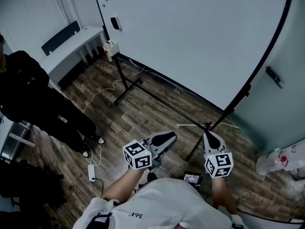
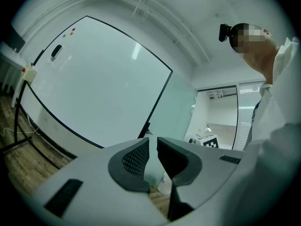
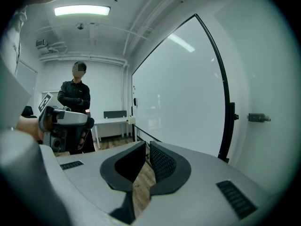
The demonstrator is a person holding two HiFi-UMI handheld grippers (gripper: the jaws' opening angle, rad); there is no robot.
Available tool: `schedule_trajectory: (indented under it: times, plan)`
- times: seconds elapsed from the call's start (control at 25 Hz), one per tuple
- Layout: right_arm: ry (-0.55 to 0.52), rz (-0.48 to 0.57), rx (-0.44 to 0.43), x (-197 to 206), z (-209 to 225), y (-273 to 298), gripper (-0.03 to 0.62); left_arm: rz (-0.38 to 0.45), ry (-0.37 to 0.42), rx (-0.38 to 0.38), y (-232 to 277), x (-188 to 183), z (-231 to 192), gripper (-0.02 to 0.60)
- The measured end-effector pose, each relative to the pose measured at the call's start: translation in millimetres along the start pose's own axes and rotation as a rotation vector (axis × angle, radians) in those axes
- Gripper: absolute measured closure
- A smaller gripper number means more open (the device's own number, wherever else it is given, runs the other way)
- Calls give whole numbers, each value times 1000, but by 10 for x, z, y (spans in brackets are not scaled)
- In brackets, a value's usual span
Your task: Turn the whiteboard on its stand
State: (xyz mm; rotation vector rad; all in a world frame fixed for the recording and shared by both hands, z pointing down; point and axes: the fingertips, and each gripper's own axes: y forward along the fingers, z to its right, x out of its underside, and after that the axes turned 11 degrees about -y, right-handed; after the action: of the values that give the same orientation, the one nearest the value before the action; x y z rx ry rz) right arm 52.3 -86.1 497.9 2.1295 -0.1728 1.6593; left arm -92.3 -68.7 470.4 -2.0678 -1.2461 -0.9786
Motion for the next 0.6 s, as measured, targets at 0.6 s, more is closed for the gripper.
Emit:
schedule_trajectory:
  times: [0.6]
  plan:
    - [-4, -14, 11, -41, 73, -8, 551, -7, -9, 7, 0, -15, -35, 521]
